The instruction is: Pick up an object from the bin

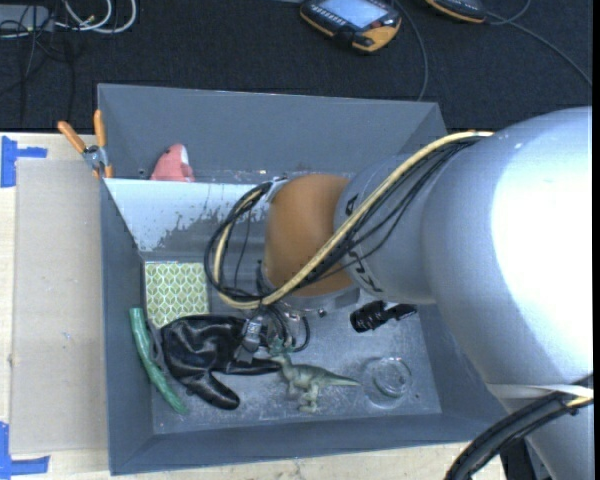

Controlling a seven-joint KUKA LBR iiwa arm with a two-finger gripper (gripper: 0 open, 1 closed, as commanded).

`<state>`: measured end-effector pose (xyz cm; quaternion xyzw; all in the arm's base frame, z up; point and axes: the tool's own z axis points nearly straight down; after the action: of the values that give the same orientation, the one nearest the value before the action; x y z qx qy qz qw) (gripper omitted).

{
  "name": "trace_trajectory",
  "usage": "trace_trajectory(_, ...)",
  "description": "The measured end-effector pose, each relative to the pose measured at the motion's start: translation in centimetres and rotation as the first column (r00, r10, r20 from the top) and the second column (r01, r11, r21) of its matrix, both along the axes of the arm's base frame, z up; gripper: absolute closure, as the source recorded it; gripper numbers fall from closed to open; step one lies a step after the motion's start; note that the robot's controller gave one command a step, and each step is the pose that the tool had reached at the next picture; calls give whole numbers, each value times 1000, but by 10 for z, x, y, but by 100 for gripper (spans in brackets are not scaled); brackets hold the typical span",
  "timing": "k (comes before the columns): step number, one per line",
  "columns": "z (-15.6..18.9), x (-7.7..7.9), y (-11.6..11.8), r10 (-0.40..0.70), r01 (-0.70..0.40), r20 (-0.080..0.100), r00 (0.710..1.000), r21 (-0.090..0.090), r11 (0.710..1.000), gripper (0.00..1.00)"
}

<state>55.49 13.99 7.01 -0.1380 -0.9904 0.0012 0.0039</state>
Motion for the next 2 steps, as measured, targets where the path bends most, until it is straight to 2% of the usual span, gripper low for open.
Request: trace_trajectory(2, 5, -1, 0, -1, 1, -3, 1000, 0, 1000, 100)
